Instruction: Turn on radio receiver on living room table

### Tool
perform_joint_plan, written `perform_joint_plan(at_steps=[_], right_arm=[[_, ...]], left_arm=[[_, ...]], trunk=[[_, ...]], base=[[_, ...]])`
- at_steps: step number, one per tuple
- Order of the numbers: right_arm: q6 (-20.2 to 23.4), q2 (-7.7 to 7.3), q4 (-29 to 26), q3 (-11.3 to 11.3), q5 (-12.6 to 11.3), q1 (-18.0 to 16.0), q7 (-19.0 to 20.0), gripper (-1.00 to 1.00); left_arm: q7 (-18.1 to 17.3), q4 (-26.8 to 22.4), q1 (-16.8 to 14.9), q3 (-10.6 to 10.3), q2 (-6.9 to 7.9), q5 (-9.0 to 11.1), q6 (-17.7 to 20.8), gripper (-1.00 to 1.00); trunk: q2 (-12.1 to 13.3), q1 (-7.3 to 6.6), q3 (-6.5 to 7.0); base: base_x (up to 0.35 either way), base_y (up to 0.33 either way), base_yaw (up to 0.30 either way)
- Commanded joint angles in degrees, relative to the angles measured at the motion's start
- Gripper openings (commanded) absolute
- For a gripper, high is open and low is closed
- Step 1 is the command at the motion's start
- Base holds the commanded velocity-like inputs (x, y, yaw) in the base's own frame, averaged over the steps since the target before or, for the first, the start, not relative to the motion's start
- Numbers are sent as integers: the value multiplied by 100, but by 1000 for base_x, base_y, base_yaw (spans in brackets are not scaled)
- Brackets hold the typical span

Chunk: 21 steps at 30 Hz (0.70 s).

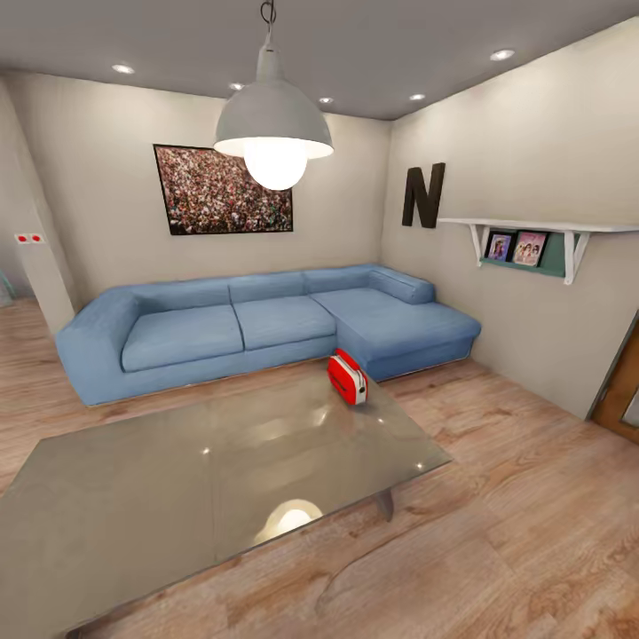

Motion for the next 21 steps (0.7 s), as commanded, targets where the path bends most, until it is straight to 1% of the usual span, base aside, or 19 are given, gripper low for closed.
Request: perform_joint_plan(at_steps=[1,6,10,16,18,21], right_arm=[[-16,-8,-31,31,30,7,-8,100],[-38,-5,-61,192,23,7,-8,100],[-166,4,-89,322,-106,7,5,100],[-359,-3,-94,515,-298,5,9,100],[-423,-5,-95,579,-362,6,9,100],[-517,-8,-95,676,-458,7,10,100]], left_arm=[[-16,-30,7,-16,8,0,30,100],[-16,-77,7,-13,8,5,20,100],[-16,-175,7,6,8,19,-45,100],[-16,-197,7,18,8,26,-63,100],[-16,-198,7,19,8,26,-64,100],[-16,-199,7,17,8,26,-65,100]], trunk=[[1,1,1],[1,1,1],[1,1,1],[1,1,1],[1,1,1],[1,1,1]], base=[[0,0,0],[0,0,0],[0,0,0],[0,0,-4],[0,0,-123],[0,0,-233]])
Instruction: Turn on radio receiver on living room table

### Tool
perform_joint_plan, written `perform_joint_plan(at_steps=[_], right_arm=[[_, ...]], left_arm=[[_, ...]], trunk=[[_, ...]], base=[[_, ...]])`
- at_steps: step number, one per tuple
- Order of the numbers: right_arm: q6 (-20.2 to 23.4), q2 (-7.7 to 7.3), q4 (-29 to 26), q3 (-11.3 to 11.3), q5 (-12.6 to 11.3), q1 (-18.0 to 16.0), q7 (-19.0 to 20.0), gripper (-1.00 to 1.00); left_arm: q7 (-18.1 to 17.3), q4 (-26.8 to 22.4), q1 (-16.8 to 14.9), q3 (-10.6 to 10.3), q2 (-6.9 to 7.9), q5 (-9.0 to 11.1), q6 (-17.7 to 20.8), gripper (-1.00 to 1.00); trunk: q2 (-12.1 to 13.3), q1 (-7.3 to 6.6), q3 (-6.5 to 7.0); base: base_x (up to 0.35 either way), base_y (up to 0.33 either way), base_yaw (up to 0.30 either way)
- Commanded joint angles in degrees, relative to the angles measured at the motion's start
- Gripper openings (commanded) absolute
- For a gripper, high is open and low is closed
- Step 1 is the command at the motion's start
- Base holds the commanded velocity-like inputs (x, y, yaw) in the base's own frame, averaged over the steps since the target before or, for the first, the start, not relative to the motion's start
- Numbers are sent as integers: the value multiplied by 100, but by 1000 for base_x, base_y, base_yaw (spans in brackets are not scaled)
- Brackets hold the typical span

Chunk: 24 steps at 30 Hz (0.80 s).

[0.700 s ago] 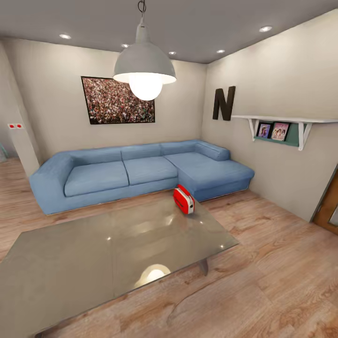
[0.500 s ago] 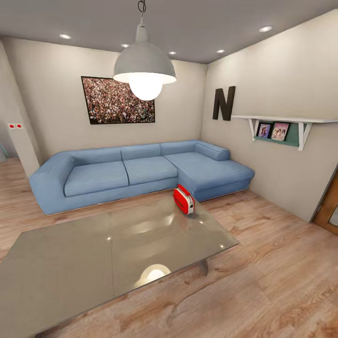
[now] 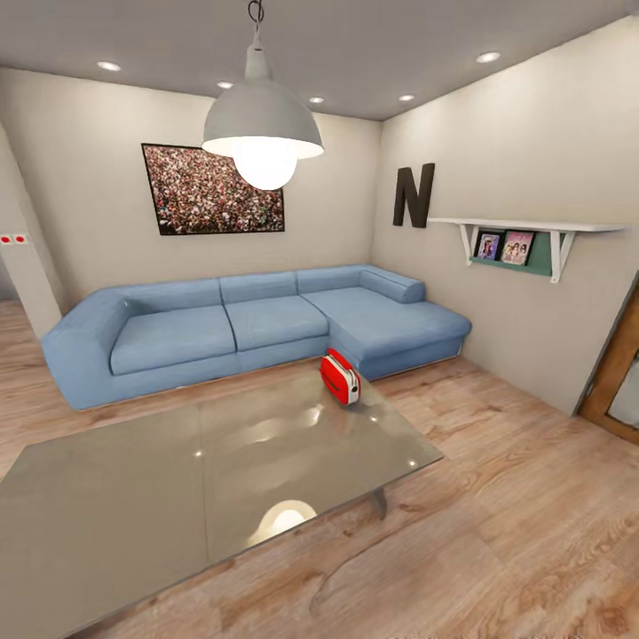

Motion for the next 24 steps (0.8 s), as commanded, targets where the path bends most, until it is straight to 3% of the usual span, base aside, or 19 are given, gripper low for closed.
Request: perform_joint_plan(at_steps=[1,13,14,24], right_arm=[[-3,0,0,33,-33,0,0,100],[-9,-1,0,421,-417,0,0,100],[-9,-1,0,1448,-635,0,0,100],[-10,-1,0,1476,-657,0,0,100]], left_arm=[[0,0,0,0,0,0,0,100],[0,-2,0,-3,0,0,0,100],[0,-1,0,-4,0,0,0,100],[8,0,0,9,0,5,0,100]], trunk=[[0,0,0],[0,0,0],[0,0,0],[0,0,0]], base=[[0,0,-257],[0,0,-280],[0,0,-283],[0,0,-283]])
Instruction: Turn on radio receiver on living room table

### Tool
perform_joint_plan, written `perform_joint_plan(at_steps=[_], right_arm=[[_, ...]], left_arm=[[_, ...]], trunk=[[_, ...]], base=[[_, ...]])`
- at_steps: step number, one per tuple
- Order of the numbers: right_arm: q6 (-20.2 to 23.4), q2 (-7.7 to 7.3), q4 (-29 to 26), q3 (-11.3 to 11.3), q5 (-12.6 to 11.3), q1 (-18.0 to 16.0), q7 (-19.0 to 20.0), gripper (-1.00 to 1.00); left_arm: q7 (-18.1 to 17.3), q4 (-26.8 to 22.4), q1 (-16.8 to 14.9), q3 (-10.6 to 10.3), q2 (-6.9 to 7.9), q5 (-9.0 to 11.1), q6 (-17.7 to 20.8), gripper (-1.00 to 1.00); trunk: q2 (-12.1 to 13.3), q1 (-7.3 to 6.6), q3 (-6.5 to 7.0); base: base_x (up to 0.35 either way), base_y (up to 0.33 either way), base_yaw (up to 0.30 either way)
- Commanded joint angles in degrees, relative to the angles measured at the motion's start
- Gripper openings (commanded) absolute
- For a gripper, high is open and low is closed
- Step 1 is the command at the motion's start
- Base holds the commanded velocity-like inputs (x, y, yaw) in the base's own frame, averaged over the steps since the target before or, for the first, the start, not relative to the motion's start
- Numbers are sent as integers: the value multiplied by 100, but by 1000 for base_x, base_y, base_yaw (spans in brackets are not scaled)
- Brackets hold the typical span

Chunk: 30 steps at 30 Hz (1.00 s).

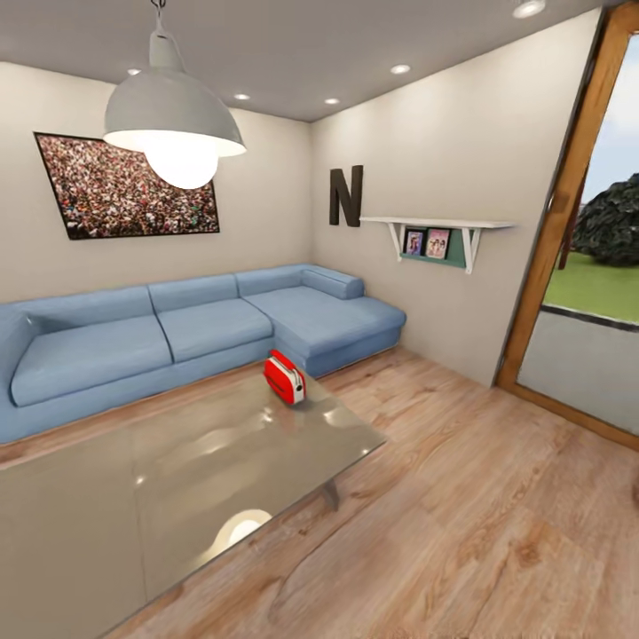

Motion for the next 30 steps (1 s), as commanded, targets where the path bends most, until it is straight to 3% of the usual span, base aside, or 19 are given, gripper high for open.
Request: perform_joint_plan(at_steps=[1,19,30], right_arm=[[0,0,0,3,-2,0,0,100],[-2,0,0,-20,4,0,0,100],[0,0,0,9,4,-1,-1,100]], left_arm=[[0,0,0,4,0,1,1,100],[-8,0,0,11,0,4,0,100],[-8,-5,0,11,9,4,0,100]], trunk=[[0,0,0],[0,0,0],[0,0,0]], base=[[0,0,-283],[3,0,-283],[265,0,-63]])
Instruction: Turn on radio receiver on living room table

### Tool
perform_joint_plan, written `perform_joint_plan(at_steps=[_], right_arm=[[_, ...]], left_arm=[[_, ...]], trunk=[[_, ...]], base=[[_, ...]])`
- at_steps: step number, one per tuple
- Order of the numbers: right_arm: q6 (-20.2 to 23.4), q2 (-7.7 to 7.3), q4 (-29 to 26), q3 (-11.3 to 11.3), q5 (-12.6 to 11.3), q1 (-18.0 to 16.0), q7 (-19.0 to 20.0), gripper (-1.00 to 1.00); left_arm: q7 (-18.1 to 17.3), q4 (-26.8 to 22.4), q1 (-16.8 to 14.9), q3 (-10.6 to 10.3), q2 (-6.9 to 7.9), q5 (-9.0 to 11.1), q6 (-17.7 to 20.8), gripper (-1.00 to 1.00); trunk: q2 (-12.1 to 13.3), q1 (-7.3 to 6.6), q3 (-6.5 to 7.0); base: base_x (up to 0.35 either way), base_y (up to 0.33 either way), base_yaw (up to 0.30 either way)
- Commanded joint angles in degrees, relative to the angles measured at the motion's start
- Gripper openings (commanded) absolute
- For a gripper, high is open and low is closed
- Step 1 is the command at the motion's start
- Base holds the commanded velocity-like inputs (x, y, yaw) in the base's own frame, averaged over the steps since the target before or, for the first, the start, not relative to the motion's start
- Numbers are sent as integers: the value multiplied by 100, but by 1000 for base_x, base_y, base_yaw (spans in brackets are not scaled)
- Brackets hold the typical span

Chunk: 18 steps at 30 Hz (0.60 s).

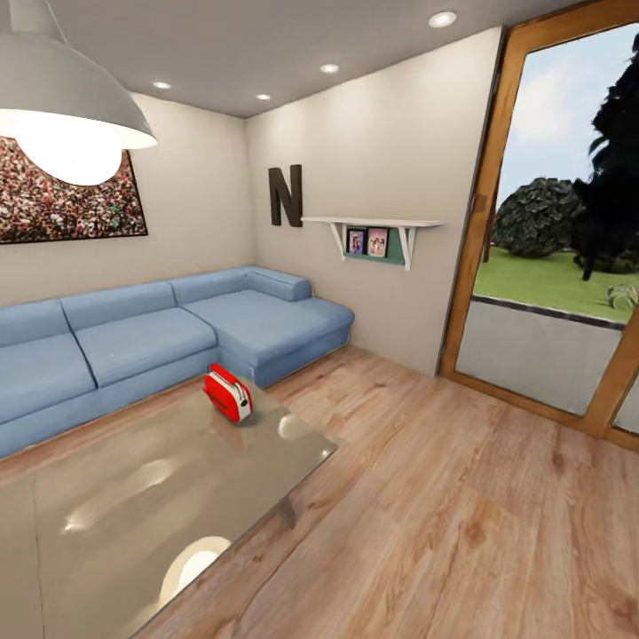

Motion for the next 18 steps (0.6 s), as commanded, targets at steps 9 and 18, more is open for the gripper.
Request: perform_joint_plan(at_steps=[9,18], right_arm=[[0,0,0,7,0,0,1,100],[0,0,0,0,0,1,-13,100]], left_arm=[[0,-4,0,-7,0,171,0,100],[0,-4,0,-9,-1,193,0,100]], trunk=[[0,0,0],[0,0,0]], base=[[316,0,-1],[316,0,40]])
